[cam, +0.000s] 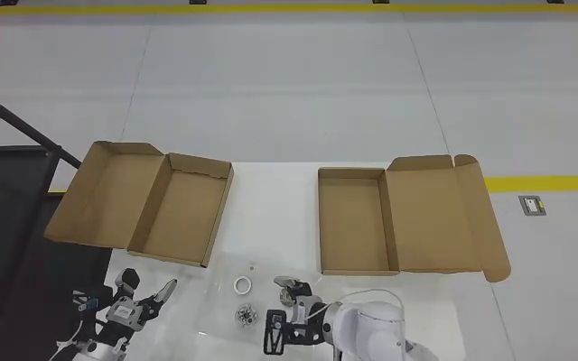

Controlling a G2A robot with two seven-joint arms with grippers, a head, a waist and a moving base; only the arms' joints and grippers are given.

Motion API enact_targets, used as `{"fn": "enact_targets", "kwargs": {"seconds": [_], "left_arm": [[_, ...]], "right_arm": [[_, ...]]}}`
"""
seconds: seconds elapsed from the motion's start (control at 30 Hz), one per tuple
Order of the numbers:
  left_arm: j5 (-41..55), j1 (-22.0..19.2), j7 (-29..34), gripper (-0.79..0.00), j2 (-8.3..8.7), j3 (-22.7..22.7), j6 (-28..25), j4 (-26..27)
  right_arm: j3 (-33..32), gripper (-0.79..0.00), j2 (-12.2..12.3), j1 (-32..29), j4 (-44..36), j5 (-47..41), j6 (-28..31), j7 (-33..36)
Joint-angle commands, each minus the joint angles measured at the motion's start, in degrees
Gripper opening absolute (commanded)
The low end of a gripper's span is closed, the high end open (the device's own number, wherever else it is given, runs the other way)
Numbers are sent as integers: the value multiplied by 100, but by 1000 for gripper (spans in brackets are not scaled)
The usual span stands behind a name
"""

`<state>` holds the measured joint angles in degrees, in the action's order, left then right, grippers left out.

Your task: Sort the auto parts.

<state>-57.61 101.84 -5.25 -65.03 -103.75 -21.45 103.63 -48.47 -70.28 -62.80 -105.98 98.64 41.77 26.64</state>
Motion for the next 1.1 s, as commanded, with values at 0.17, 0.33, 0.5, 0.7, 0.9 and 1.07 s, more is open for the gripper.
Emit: {"fn": "enact_targets", "kwargs": {"seconds": [0.17,0.33,0.5,0.7,0.9,1.07], "left_arm": [[0,0,0,0,0,0,-1,0],[0,0,0,0,0,0,-1,0],[0,0,0,0,0,0,-1,0],[0,0,0,0,0,0,-1,0],[0,0,0,0,0,0,-1,0],[0,0,0,0,0,0,-1,0]], "right_arm": [[621,0,-270,694,784,-263,-51,690],[836,-74,-439,1101,1387,-572,-97,960],[1094,-169,-604,1401,1869,-714,-170,1528],[1330,-234,-827,1657,2351,-937,-592,2280],[1439,-437,-967,1815,2631,-1034,-751,2524],[1478,-634,-1043,1881,2772,-1038,-825,2615]]}}
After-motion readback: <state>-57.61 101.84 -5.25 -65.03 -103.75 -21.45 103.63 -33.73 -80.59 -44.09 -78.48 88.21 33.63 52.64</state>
